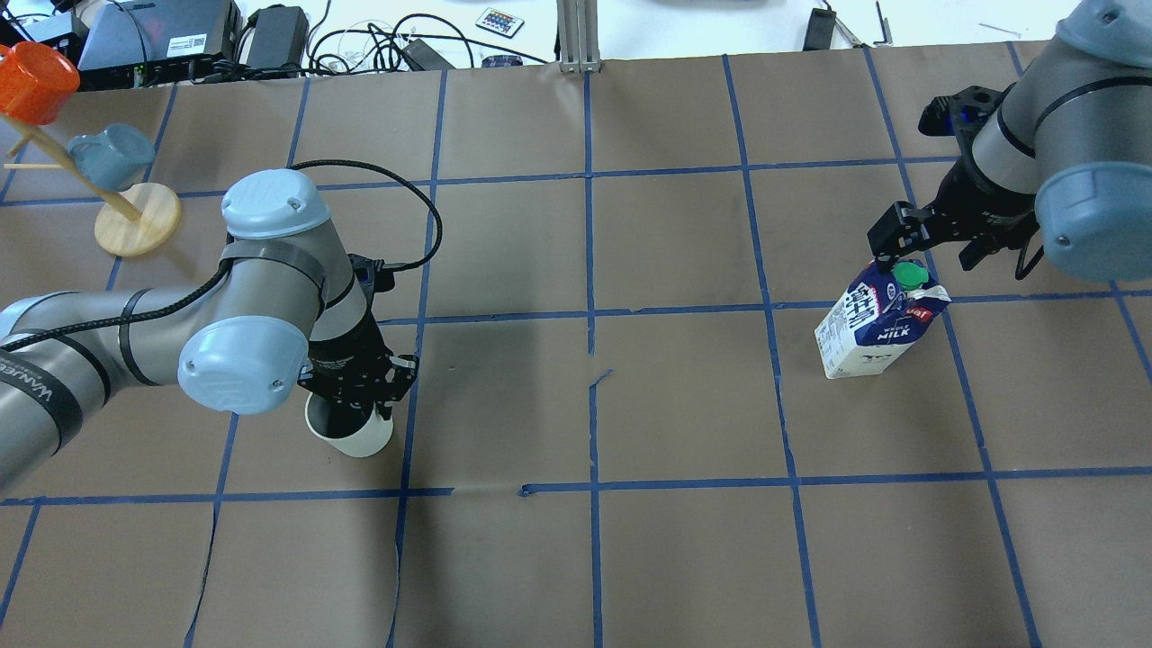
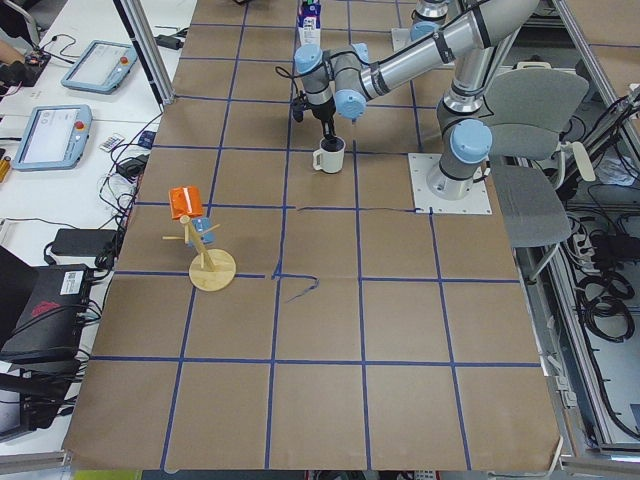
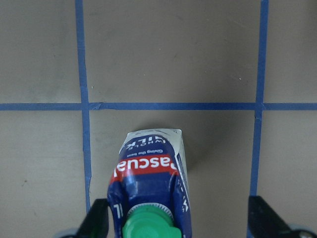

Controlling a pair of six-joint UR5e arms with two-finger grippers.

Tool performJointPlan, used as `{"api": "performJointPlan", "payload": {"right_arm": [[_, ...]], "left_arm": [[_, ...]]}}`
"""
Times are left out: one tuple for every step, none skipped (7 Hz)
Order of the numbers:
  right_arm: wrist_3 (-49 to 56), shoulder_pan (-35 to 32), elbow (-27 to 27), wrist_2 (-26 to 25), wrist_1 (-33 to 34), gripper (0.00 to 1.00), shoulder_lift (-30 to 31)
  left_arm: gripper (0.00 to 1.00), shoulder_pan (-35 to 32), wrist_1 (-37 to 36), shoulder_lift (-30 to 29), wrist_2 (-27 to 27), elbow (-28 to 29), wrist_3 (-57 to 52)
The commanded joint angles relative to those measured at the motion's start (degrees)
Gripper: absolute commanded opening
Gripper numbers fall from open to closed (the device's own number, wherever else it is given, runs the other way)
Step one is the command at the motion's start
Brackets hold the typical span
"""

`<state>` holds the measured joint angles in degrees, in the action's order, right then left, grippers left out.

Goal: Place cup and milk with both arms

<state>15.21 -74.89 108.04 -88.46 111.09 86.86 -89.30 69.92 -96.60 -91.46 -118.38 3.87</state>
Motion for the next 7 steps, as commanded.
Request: {"api": "performJointPlan", "payload": {"right_arm": [[-1.06, 0.01, 1.55, 1.10, 0.44, 1.00, -0.55], [-0.10, 0.01, 1.64, 0.49, -0.52, 1.00, -0.55], [0.08, 0.01, 1.82, 0.48, -1.74, 0.95, -0.55], [0.17, 0.01, 1.82, 0.48, -2.02, 0.82, -0.47], [0.26, -0.17, 1.91, 0.83, -2.45, 0.64, -0.47], [0.26, -0.17, 1.99, 0.84, -2.55, 0.54, -0.55], [0.17, -0.26, 1.82, 0.84, -2.55, 0.51, -0.55]], "left_arm": [[0.00, -0.09, -0.57, 0.80, -0.03, 1.13, 10.75], [0.00, -0.61, -0.40, 0.11, 0.58, 4.18, 16.99], [0.00, -1.05, 0.21, -0.95, 2.93, 7.78, 25.32], [0.00, -1.66, 0.31, -2.70, 6.44, 11.38, 28.79], [0.00, -2.71, 1.27, -6.19, 6.73, 16.64, 33.87], [0.00, -5.94, 2.49, -11.02, 7.87, 23.31, 42.28], [0.00, -8.93, 4.59, -16.46, 7.88, 31.12, 47.15]]}}
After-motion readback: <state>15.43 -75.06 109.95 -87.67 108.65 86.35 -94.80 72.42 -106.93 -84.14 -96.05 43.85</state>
